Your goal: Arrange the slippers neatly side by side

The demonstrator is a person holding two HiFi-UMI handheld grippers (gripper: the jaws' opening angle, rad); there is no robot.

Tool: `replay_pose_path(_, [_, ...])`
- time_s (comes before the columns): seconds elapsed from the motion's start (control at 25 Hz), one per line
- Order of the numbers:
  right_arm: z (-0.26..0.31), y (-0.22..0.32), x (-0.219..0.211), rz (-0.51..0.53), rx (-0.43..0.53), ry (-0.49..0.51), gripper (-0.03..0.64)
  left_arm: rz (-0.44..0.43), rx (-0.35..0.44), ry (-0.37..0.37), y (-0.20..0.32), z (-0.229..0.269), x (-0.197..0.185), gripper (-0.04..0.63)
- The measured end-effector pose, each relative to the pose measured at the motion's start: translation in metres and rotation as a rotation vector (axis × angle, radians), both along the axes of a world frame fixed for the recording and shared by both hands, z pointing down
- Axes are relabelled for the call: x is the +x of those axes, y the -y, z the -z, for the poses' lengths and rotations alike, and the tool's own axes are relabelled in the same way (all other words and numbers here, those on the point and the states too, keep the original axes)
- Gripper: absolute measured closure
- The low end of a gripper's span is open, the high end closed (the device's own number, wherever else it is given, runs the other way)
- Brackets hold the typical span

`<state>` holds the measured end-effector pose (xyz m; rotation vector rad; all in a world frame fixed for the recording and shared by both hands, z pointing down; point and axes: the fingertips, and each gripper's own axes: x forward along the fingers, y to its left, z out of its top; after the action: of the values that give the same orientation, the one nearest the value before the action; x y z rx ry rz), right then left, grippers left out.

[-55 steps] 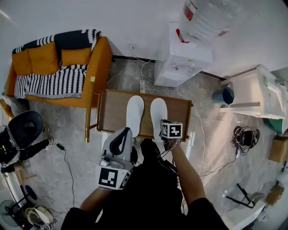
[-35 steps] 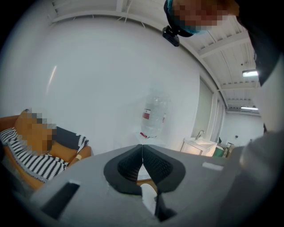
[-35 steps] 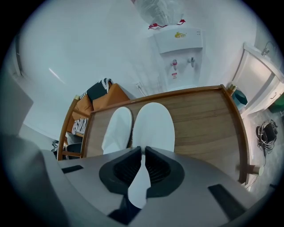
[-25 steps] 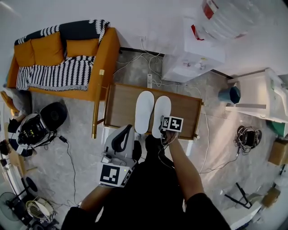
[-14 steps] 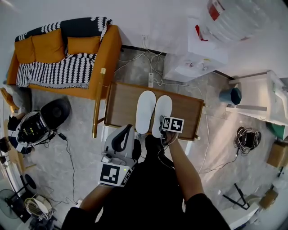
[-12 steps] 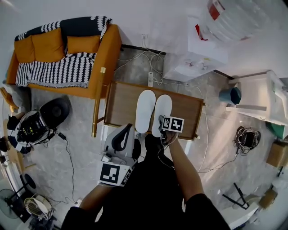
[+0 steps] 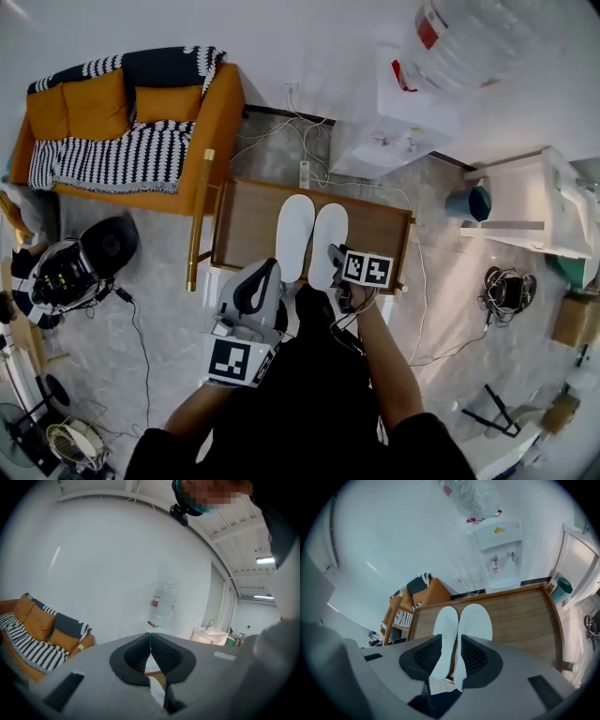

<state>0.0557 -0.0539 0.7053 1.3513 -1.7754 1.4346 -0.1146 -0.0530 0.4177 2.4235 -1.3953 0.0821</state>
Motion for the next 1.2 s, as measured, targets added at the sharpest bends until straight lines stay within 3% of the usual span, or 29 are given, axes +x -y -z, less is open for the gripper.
replay_pose_path(0.24, [0.072, 0.008, 0.012, 0.009, 0.173, 0.013, 0.507, -0.021, 0.033, -0.009, -0.004, 0.013, 0.01, 0.578])
replay_pose_path(0.44, [0.143, 0.011, 0.02, 0.021, 0.397, 0.01, 0.573, -0.028, 0.059, -0.009, -0.008, 0.024, 0.017, 0.578])
replay_pose_path(0.68, [0.225, -0.003, 0.036, -0.004, 0.663, -0.15, 0.595, -0.032, 0.08, -0.003, -0.014, 0.031, 0.025, 0.578])
replay_pose_path(0.76, [0.244, -0.016, 0.039, -0.033, 0.711, -0.184, 0.603, -0.035, 0.082, 0.0, -0.017, 0.031, 0.027, 0.578])
replay_pose_path(0.96, [0.281, -0.052, 0.025, -0.04, 0.811, -0.125, 0.604, -0.046, 0.098, 0.004, -0.02, 0.035, 0.035, 0.578])
replay_pose_path(1.2, [0.29, -0.069, 0.019, 0.006, 0.837, -0.165, 0.606, -0.055, 0.106, 0.006, -0.023, 0.039, 0.043, 0.578])
